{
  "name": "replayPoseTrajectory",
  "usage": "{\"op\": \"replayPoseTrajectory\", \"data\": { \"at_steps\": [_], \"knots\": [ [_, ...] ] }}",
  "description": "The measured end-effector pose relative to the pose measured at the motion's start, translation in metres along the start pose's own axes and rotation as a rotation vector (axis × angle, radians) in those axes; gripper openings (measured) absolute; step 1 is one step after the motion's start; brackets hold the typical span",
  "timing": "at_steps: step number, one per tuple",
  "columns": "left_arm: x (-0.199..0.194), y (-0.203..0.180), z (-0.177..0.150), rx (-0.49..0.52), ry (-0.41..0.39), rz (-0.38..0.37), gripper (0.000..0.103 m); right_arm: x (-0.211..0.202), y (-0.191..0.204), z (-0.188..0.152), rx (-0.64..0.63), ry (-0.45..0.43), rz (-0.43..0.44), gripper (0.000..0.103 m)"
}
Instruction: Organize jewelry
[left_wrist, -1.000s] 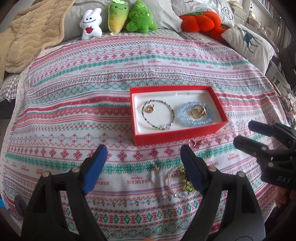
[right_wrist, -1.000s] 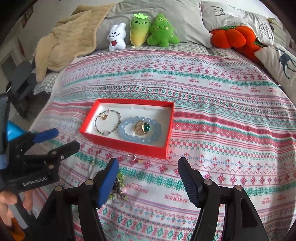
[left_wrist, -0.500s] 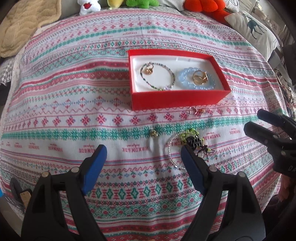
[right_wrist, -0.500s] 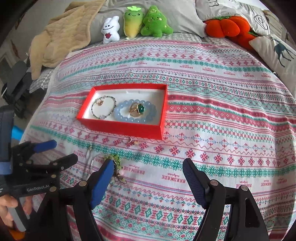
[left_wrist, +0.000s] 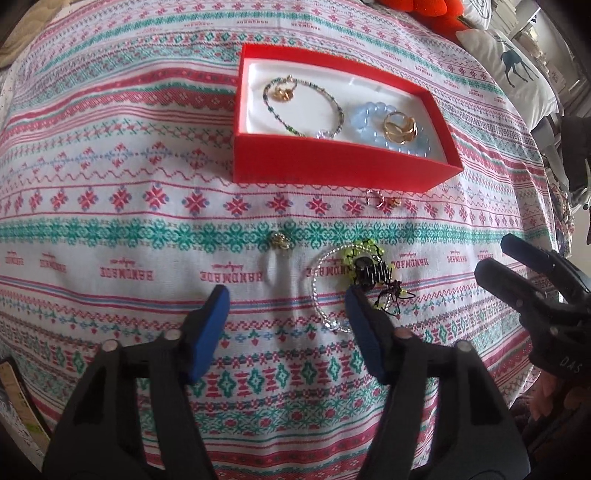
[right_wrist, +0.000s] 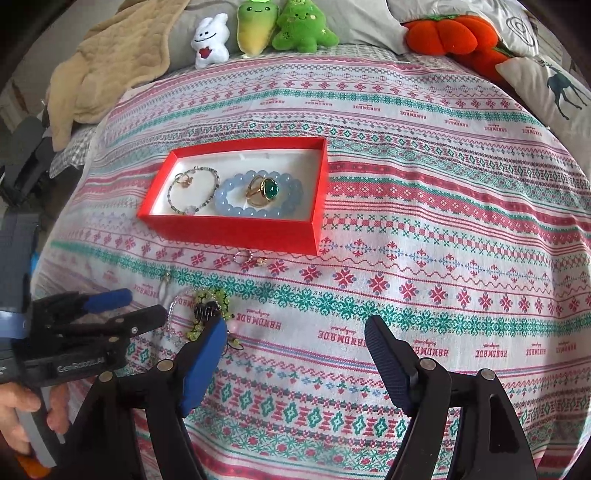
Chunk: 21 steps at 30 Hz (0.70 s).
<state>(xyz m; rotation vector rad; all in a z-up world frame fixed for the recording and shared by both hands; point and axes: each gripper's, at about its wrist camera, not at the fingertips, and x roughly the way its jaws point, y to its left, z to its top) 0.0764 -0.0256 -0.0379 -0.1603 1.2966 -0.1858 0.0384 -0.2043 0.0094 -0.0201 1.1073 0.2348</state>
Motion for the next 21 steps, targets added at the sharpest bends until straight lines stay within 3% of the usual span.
{"op": "replayPoseTrajectory", "data": {
  "at_steps": [2, 9, 11, 12, 15, 21],
  "knots": [
    [0.006, -0.001, 0.0, -0.005, 0.013, -0.002, 0.049, 0.001, 0.0, 0.0, -0.001, 0.003, 0.0, 0.078],
    [0.018, -0.011, 0.003, 0.021, -0.001, 0.042, 0.03, 0.005, 0.0, 0.0, -0.003, 0.016, 0.001, 0.078],
    [0.019, -0.014, 0.004, 0.038, -0.002, 0.047, 0.011, 0.006, 0.0, 0.0, -0.005, 0.021, 0.001, 0.078],
    [0.019, -0.015, 0.004, 0.045, -0.002, 0.047, 0.007, 0.007, 0.001, 0.0, -0.006, 0.024, 0.002, 0.078],
    [0.014, -0.018, 0.004, 0.065, -0.013, 0.057, 0.005, 0.008, 0.001, 0.0, -0.007, 0.029, 0.005, 0.078],
    [-0.016, -0.028, 0.004, 0.086, -0.088, -0.016, 0.005, 0.01, 0.002, 0.001, -0.011, 0.035, 0.017, 0.078]
  ]
}}
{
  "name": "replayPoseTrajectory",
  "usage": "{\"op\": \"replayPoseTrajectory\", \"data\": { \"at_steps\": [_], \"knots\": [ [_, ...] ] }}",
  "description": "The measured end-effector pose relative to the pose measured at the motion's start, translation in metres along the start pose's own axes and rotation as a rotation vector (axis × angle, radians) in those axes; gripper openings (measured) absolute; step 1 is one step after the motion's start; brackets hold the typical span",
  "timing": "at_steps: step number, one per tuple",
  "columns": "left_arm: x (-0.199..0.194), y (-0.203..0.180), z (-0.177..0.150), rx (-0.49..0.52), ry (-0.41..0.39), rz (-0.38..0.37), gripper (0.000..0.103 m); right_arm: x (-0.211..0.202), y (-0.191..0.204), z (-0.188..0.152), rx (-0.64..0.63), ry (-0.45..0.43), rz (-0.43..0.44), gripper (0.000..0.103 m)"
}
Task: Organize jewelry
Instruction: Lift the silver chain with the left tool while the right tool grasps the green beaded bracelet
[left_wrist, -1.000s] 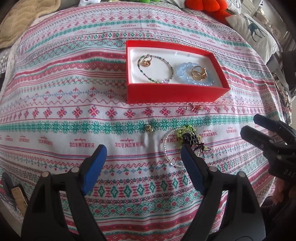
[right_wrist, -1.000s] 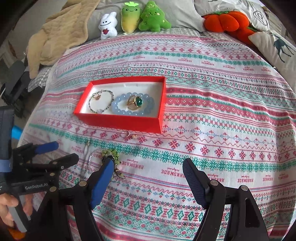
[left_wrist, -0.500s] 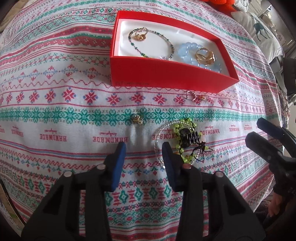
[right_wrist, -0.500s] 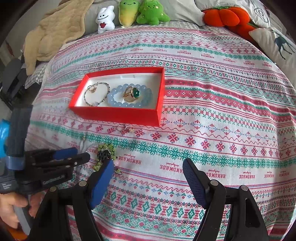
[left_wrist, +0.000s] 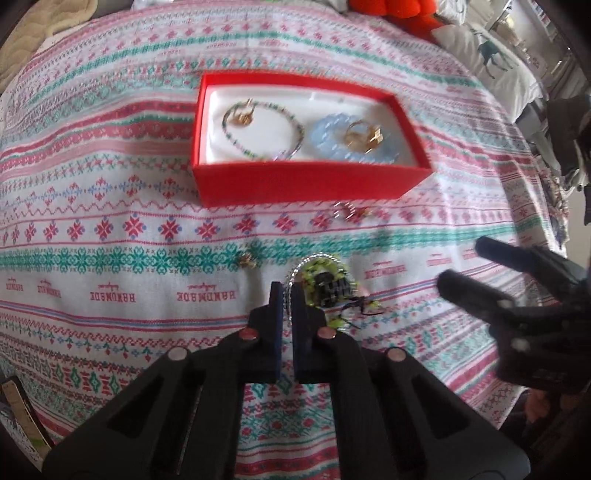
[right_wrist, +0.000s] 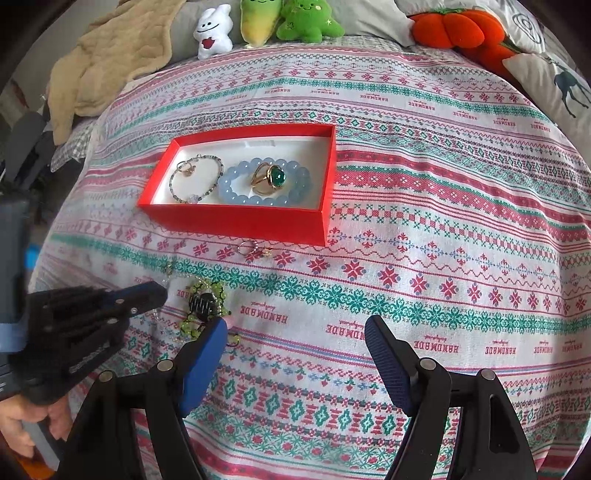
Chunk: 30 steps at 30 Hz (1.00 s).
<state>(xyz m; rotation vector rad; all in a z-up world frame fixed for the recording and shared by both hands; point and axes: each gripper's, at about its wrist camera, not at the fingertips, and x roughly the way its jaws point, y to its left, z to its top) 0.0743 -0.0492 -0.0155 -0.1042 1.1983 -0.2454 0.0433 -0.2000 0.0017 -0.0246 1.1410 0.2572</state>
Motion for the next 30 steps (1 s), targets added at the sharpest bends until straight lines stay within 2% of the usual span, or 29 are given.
{"op": "replayPoseTrajectory", "data": {
  "at_steps": [7, 17, 22, 30],
  "knots": [
    [-0.036, -0.003, 0.002, 0.011, -0.091, -0.078, 0.005, 0.002, 0.002, 0.001, -0.002, 0.002, 0.003, 0.078],
    [-0.069, 0.025, -0.003, -0.032, -0.155, -0.113, 0.005, 0.011, 0.015, 0.005, -0.013, 0.026, 0.023, 0.078],
    [-0.075, 0.036, -0.003, -0.05, -0.18, -0.08, 0.005, 0.016, 0.025, 0.007, -0.03, 0.033, 0.026, 0.078],
    [-0.072, 0.066, -0.011, -0.096, -0.158, -0.012, 0.005, 0.026, 0.038, 0.013, -0.026, 0.052, 0.057, 0.078]
  ]
}}
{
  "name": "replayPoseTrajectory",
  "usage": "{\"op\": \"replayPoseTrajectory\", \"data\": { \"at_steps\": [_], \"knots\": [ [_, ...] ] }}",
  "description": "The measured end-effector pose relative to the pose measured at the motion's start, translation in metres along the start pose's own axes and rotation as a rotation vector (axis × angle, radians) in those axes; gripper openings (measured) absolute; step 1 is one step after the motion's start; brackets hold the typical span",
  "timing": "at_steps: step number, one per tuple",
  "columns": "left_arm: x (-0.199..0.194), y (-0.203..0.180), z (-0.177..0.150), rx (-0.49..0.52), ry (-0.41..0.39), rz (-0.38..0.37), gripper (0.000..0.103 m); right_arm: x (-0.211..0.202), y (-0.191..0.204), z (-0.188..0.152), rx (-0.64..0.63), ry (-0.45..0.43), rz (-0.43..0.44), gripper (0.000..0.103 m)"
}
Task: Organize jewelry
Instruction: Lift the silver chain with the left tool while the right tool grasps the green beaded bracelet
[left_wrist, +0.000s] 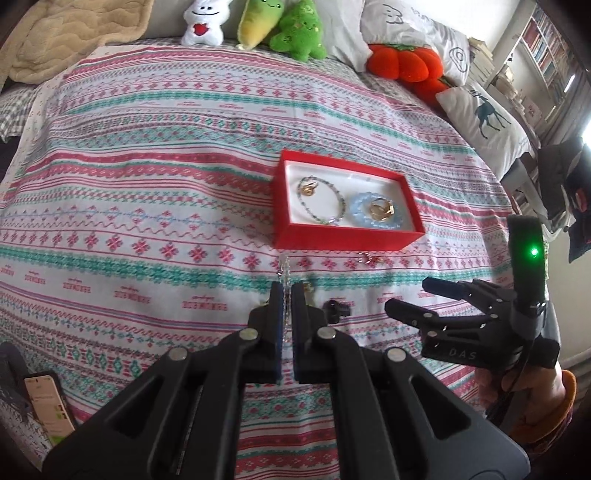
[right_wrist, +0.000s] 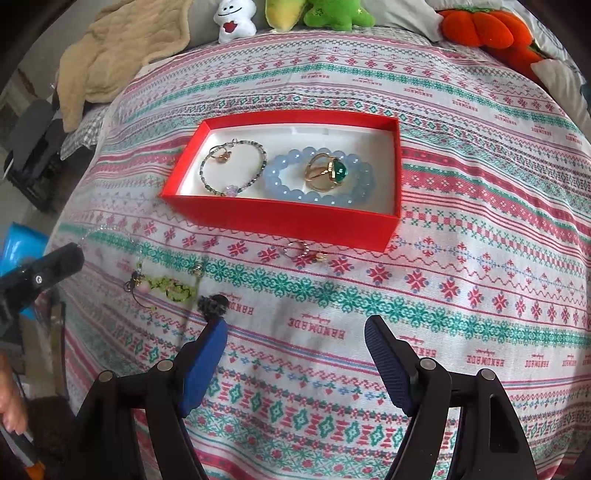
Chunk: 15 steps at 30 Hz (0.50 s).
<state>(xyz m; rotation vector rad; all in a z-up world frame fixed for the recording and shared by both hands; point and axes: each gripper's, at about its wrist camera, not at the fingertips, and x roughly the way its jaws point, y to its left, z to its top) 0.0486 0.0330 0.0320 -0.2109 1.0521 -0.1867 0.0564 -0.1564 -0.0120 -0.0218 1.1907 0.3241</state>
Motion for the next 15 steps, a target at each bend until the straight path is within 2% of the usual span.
{"op": "replayPoseTrajectory", "data": {
  "at_steps": [6, 12, 15],
  "knots": [
    [0.008, 0.026, -0.007, -0.028, 0.041, 0.055, 0.005, 0.002, 0.024, 0.006, -0.024, -0.002, 0.119, 0.076],
    [0.021, 0.051, -0.015, -0.051, 0.087, 0.102, 0.005, 0.01, 0.058, 0.005, -0.049, 0.04, 0.247, 0.045],
    [0.024, 0.057, -0.016, -0.058, 0.098, 0.109, 0.005, 0.018, 0.072, 0.006, -0.049, 0.056, 0.273, 0.036]
  ]
}}
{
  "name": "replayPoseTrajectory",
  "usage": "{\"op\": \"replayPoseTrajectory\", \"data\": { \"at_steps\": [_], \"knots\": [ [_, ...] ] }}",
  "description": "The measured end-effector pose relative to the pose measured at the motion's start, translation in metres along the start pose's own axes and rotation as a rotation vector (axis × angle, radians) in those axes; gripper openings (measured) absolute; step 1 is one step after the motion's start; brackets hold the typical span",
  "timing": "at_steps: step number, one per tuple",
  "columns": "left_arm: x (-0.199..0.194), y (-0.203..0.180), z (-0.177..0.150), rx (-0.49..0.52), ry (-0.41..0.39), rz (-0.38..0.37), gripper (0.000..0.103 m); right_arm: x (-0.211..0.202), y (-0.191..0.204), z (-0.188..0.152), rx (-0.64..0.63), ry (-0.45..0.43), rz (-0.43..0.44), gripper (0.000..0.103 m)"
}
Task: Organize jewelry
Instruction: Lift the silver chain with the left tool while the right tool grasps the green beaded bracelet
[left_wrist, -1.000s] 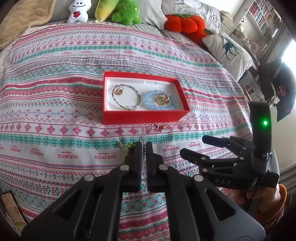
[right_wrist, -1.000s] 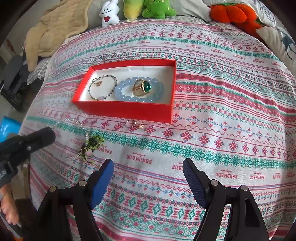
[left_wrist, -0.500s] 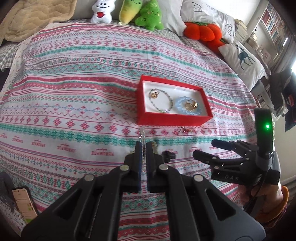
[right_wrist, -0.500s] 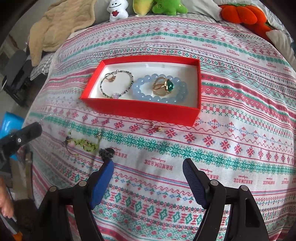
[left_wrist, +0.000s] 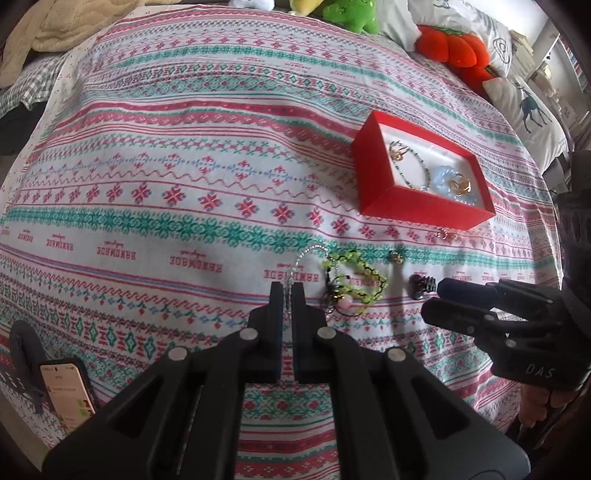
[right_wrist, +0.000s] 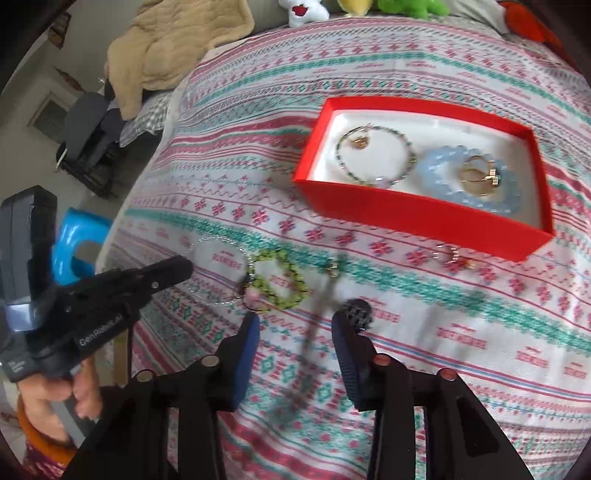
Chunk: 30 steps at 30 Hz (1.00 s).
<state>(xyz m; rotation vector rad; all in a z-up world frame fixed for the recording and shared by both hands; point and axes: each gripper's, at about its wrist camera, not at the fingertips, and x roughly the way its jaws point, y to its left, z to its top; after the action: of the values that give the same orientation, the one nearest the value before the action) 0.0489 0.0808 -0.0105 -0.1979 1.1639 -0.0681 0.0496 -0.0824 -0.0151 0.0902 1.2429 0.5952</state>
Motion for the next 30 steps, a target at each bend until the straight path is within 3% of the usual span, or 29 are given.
{"op": "replayPoseTrajectory", "data": {
  "at_steps": [4, 14, 21, 23, 30],
  "knots": [
    [0.003, 0.003, -0.001, 0.002, 0.01, 0.007, 0.005, 0.018, 0.005, 0.004, 0.034, 0.013, -0.002, 0.023],
    [0.016, 0.011, -0.002, -0.006, 0.04, 0.023, 0.005, 0.044, -0.005, 0.015, 0.116, 0.002, -0.08, 0.024],
    [0.029, 0.009, -0.001, 0.001, 0.065, 0.041, 0.005, 0.056, 0.003, 0.013, 0.047, -0.02, -0.141, 0.022],
    [0.034, 0.007, -0.001, 0.002, 0.081, 0.044, 0.005, 0.058, 0.009, 0.012, -0.004, -0.018, -0.162, 0.008],
    [0.03, 0.001, 0.001, -0.001, 0.063, 0.038, 0.005, 0.038, 0.003, 0.009, -0.012, -0.046, -0.116, 0.006]
  ]
}}
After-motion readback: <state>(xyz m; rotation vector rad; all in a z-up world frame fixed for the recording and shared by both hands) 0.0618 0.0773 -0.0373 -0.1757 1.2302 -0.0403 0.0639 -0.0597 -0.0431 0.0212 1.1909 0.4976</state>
